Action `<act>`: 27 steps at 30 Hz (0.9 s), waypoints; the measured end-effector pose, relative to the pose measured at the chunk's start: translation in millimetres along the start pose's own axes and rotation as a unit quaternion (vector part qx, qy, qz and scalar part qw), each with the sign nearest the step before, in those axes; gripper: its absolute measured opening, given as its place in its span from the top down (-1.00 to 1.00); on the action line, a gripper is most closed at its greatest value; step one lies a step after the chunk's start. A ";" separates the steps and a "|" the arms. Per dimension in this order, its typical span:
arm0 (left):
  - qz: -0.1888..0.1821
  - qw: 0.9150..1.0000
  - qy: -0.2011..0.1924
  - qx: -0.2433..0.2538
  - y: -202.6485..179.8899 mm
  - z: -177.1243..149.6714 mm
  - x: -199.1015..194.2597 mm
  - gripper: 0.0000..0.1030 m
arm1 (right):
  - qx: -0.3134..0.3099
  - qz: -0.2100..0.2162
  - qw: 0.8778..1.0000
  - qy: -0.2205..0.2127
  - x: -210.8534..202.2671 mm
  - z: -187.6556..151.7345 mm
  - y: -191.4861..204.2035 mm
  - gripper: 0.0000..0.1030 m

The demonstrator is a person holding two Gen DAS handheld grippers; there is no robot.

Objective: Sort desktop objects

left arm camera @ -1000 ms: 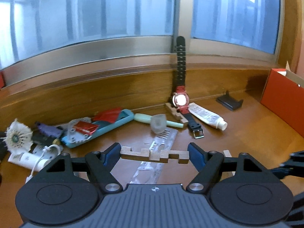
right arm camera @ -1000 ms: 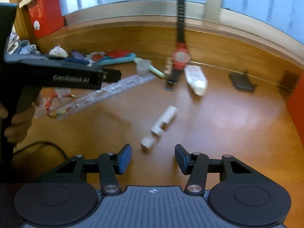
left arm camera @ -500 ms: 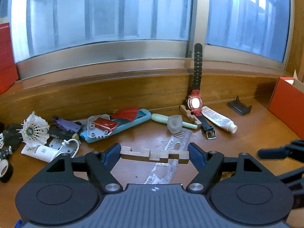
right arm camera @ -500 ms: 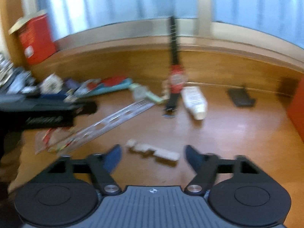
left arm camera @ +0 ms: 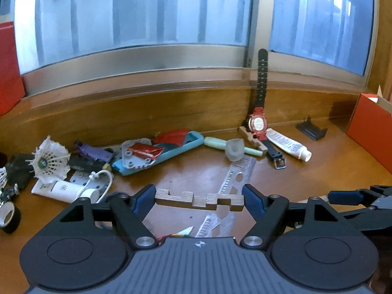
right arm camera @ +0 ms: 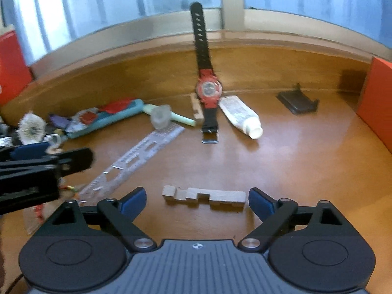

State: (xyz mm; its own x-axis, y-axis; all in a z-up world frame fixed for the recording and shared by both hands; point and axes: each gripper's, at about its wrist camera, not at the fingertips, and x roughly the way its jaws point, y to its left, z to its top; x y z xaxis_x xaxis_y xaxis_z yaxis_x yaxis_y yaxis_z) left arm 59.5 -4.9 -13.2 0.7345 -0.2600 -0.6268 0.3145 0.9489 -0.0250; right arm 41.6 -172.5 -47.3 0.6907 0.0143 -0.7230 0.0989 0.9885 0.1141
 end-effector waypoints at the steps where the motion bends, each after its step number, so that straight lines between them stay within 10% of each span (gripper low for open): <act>1: -0.001 1.000 0.001 -0.003 2.7 -1.0 0.4 -0.48 | 0.003 -0.009 1.000 0.000 2.1 -0.9 0.8 -0.78; 9: -0.014 1.000 0.000 -0.003 13.0 -4.2 1.7 -0.48 | 0.000 -0.055 0.998 -0.027 2.0 -7.9 4.4 -0.52; 27: -0.020 1.000 0.004 -0.011 -9.7 -9.4 -18.0 -0.48 | 0.002 -0.002 0.998 -0.064 -54.4 -10.1 -27.3 -0.52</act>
State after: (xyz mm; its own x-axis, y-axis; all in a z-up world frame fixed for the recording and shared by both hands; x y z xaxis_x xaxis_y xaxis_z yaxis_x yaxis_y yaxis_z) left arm 37.5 -7.8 -9.0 0.7171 -0.2973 -0.6303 0.3313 0.9411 -0.0670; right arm -5.9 -198.8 -17.9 0.7766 -0.0101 -0.6299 0.1054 0.9879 0.1141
